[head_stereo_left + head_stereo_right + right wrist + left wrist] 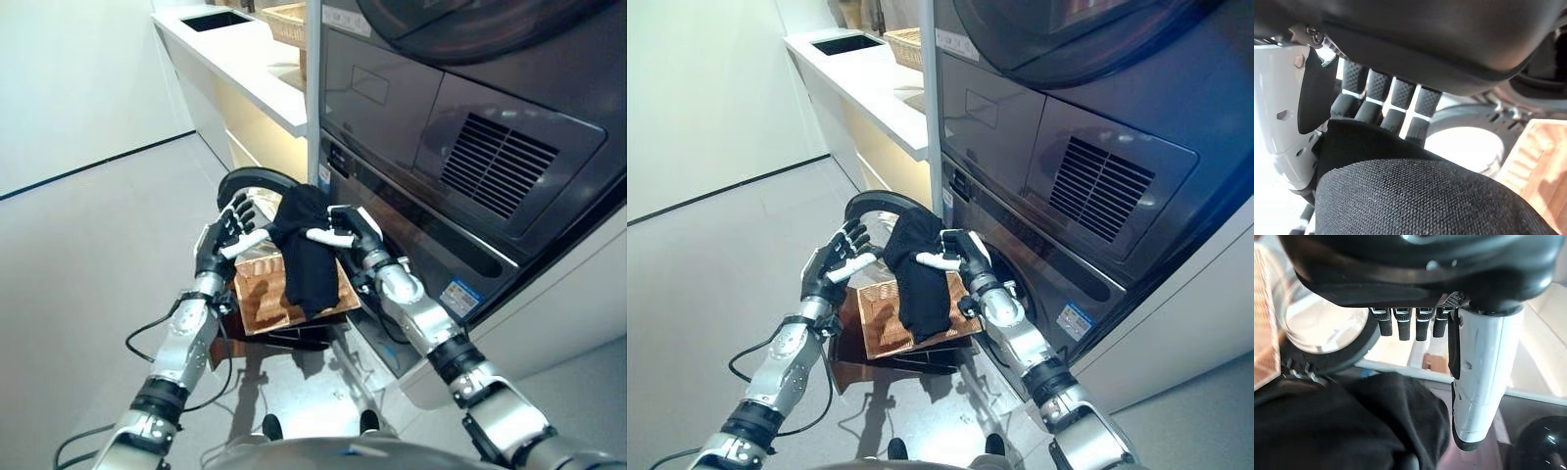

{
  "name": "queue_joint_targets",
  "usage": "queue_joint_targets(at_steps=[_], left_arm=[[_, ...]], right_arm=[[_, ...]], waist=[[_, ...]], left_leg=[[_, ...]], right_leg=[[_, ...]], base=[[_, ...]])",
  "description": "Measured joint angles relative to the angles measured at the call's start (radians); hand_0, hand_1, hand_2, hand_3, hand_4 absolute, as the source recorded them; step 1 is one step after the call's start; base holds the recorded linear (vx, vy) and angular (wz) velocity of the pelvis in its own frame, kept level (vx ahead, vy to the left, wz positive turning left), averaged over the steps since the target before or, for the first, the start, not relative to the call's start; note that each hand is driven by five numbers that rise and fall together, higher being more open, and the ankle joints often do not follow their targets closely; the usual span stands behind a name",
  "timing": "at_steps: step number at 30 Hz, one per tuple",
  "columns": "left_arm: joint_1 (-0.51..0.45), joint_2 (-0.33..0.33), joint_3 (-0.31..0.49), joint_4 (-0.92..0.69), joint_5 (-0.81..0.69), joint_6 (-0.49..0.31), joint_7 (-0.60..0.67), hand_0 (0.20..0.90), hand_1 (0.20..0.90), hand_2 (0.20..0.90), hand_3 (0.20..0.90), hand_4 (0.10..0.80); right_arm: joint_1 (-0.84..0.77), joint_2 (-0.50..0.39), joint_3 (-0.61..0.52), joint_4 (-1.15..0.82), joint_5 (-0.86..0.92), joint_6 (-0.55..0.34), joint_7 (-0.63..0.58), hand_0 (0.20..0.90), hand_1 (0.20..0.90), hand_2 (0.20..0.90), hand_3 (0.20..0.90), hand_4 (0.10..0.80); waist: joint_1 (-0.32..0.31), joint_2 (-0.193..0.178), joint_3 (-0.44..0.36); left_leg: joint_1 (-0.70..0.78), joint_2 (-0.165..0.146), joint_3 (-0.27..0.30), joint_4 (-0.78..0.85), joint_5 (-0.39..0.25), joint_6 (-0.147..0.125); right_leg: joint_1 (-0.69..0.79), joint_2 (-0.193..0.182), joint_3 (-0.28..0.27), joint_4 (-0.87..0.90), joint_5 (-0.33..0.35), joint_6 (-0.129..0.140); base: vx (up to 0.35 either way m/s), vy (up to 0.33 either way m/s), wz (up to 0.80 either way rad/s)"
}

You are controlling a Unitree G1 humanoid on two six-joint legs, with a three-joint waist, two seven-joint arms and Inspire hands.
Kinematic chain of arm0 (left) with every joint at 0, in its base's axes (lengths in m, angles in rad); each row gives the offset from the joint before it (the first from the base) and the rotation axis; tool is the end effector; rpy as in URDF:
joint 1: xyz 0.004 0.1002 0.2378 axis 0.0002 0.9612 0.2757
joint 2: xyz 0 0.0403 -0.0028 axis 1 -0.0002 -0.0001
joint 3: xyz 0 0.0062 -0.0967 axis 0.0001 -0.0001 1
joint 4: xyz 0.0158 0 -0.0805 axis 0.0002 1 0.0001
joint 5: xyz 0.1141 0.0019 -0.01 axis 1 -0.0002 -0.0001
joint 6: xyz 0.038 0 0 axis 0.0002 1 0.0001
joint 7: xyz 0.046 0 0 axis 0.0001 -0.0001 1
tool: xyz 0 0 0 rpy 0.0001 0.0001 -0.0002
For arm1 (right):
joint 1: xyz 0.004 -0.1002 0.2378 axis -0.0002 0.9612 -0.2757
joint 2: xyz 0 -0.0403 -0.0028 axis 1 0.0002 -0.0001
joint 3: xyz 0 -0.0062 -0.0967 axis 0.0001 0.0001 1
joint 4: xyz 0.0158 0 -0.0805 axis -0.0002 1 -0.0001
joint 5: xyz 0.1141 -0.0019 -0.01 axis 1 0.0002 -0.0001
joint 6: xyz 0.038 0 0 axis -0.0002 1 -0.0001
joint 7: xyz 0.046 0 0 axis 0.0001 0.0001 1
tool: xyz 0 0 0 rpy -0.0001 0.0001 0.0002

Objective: Pick up the clothes and place them into the washing machine

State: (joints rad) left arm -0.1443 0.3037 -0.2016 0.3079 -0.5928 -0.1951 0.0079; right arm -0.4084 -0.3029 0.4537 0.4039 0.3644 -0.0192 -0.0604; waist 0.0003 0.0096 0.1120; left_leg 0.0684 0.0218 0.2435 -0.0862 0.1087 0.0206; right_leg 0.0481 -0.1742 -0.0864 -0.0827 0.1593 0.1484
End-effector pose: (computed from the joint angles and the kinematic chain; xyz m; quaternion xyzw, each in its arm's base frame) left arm 0.2387 0.1770 0.0284 -0.1251 0.0192 -0.0357 0.9913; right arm 0.2760 -0.1200 0.0497 -0.0577 0.0533 0.1625 0.9836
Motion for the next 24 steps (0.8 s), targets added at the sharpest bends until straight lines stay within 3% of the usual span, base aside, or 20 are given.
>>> queue_joint_targets(at_steps=[24], left_arm=[[0.049, -0.030, -0.058, -0.035, -0.157, 0.054, -0.090, 0.900, 0.900, 0.900, 0.900, 0.800]], right_arm=[[0.000, 0.009, 0.063, -0.060, 0.032, 0.000, 0.040, 0.200, 0.200, 0.200, 0.200, 0.300]], waist=[[0.010, -0.002, -0.040]], left_leg=[[0.012, 0.000, -0.002, 0.000, -0.005, 0.006]], right_leg=[[0.013, 0.000, 0.003, -0.002, -0.002, -0.004]], base=[[0.000, 0.000, 0.00]])
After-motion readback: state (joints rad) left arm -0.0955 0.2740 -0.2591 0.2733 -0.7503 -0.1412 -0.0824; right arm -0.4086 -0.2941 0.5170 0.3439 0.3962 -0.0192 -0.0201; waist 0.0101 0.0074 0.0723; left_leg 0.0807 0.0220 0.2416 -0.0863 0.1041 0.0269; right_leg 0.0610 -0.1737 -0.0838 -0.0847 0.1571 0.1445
